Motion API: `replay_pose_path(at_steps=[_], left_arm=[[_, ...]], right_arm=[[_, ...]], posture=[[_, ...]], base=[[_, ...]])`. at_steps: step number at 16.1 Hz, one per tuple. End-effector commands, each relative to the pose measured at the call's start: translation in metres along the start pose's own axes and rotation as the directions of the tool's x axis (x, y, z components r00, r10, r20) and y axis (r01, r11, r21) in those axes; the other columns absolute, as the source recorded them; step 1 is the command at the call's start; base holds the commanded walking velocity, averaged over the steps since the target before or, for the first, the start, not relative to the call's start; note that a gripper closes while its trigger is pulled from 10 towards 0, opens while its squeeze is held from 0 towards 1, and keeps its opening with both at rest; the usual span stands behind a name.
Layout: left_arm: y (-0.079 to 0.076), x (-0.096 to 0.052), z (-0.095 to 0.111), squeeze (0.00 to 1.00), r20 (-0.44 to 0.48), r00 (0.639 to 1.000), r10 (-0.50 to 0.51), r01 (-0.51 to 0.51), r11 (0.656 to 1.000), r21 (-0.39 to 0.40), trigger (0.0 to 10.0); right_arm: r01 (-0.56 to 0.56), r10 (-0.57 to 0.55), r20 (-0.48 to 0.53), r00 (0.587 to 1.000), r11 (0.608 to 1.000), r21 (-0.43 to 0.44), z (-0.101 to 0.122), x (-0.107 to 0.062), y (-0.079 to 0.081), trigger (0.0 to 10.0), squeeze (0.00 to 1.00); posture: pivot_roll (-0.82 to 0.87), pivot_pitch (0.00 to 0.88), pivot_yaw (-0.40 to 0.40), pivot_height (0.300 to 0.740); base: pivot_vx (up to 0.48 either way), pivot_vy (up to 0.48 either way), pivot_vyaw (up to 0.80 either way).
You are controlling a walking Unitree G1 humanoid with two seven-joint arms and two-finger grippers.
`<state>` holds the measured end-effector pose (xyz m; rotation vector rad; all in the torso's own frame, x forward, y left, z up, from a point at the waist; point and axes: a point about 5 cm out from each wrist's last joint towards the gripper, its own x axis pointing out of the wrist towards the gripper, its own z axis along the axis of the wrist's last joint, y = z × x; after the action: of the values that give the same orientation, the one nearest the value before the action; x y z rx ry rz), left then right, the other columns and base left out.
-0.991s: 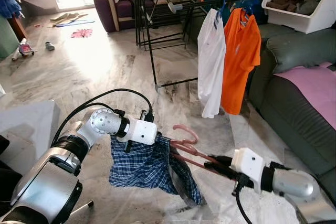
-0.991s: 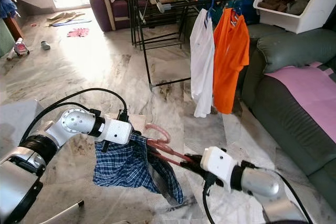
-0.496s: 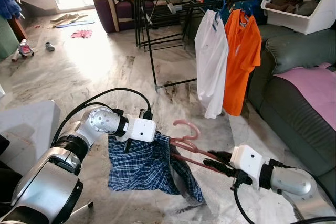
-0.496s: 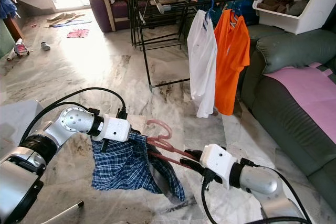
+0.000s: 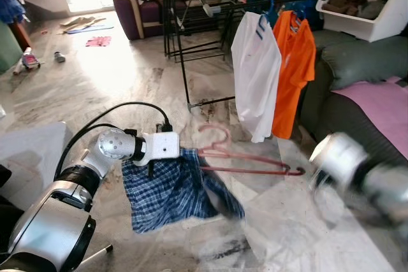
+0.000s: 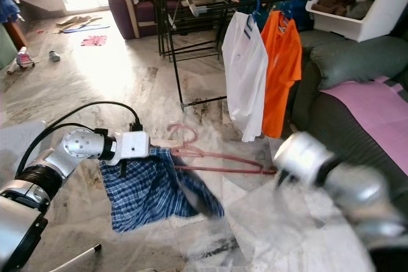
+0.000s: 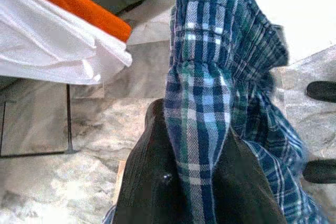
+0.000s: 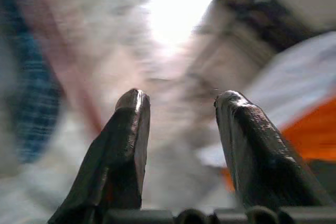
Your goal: Hang hanger
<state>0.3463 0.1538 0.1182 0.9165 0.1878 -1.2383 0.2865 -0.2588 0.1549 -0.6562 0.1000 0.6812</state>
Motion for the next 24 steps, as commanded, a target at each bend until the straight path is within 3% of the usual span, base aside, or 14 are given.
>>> replay_pose_path(at_steps=[1,4,6,9,11,12,14,15,16,17,18,19,20,24], left_arm=[[0.0,-0.003,-0.004,0.0,-0.002,1.0,0.031,-0.031,0.999,-0.022,0.0],[-0.002,-0.002,-0.008,0.0,-0.03,0.999,0.043,-0.044,0.999,-0.021,0.0],[0.007,-0.004,-0.012,0.0,-0.095,0.986,0.135,-0.141,0.988,-0.066,0.0],[0.025,-0.004,-0.01,0.0,-0.081,0.923,0.375,-0.383,0.888,-0.256,0.0],[0.026,-0.002,-0.01,0.0,-0.072,0.896,0.438,-0.432,0.825,-0.363,0.0],[0.026,-0.001,-0.011,0.0,-0.076,0.883,0.463,-0.451,0.795,-0.405,0.0],[0.027,0.001,-0.009,0.0,-0.051,0.86,0.508,-0.466,0.741,-0.483,0.0],[0.027,0.001,-0.009,0.0,-0.051,0.86,0.508,-0.466,0.741,-0.483,0.0],[0.032,0.009,0.012,0.0,0.09,0.84,0.534,-0.42,0.748,-0.514,0.0],[0.033,0.01,0.017,0.0,0.119,0.836,0.535,-0.41,0.754,-0.512,0.0],[0.033,0.01,0.027,0.0,0.202,0.832,0.517,-0.378,0.794,-0.477,0.0],[0.03,0.011,0.035,0.0,0.262,0.843,0.47,-0.345,0.845,-0.407,0.0],[0.026,0.012,0.041,0.0,0.296,0.863,0.41,-0.323,0.897,-0.3,0.0],[0.023,0.011,0.056,0.0,0.359,0.88,0.311,-0.291,0.95,-0.111,0.0]], right_arm=[[0.056,-0.056,0.017,0.998,0.998,-0.004,0.003,-0.002,-0.01,10.0,1.0],[0.173,-0.174,0.047,0.984,0.985,0.02,0.007,-0.005,-0.028,10.0,1.0],[0.383,-0.384,0.066,0.921,0.923,0.025,0.009,-0.008,-0.049,10.0,1.0],[0.766,-0.762,-0.094,0.641,0.629,0.131,-0.02,-0.033,-0.069,10.0,1.0],[0.84,-0.819,-0.194,0.54,0.512,0.18,-0.037,-0.041,-0.062,10.0,1.0],[0.845,-0.823,-0.207,0.529,0.488,0.216,-0.04,-0.04,-0.057,10.0,1.0],[0.811,-0.793,-0.199,0.576,0.523,0.261,-0.041,-0.026,-0.042,10.0,1.0],[0.811,-0.793,-0.199,0.576,0.523,0.261,-0.041,-0.026,-0.042,10.0,1.0],[0.686,-0.665,-0.201,0.72,0.636,0.353,-0.041,0.012,-0.006,10.0,1.0],[0.659,-0.636,-0.199,0.745,0.656,0.369,-0.04,0.018,0.0,10.0,1.0],[0.624,-0.588,-0.224,0.777,0.677,0.39,-0.041,0.03,0.012,10.0,1.0],[0.578,-0.532,-0.236,0.813,0.695,0.427,-0.042,0.041,0.022,10.0,0.83],[0.502,-0.458,-0.213,0.863,0.733,0.458,-0.037,0.055,0.034,10.0,0.53],[0.383,-0.382,-0.109,0.918,0.778,0.497,-0.019,0.072,0.042,10.0,0.52]], posture=[[-0.09,0.0,0.007,0.74],[-0.1,0.0,0.007,0.74],[-0.1,0.0,0.009,0.74],[-0.1,0.0,0.009,0.74],[-0.1,0.0,0.009,0.74],[-0.1,0.0,0.011,0.74],[-0.1,0.0,0.013,0.74],[-0.1,0.0,0.013,0.74],[-0.09,0.0,0.015,0.74],[-0.09,0.0,0.015,0.74],[-0.08,0.003,0.015,0.74],[-0.07,0.004,0.014,0.74],[-0.07,0.004,0.016,0.74],[-0.06,0.003,0.015,0.74]], base=[[0.0,0.0,0.0],[0.0,0.0,0.0],[0.0,0.0,0.0],[0.0,0.0,0.0],[0.0,0.0,0.0],[0.0,0.0,0.0],[0.0,0.0,0.0],[0.0,0.0,0.0],[0.0,0.0,0.0],[0.0,0.0,0.0],[0.0,0.0,0.0],[0.0,0.0,0.0],[0.0,0.0,0.0],[0.0,0.0,0.0]])
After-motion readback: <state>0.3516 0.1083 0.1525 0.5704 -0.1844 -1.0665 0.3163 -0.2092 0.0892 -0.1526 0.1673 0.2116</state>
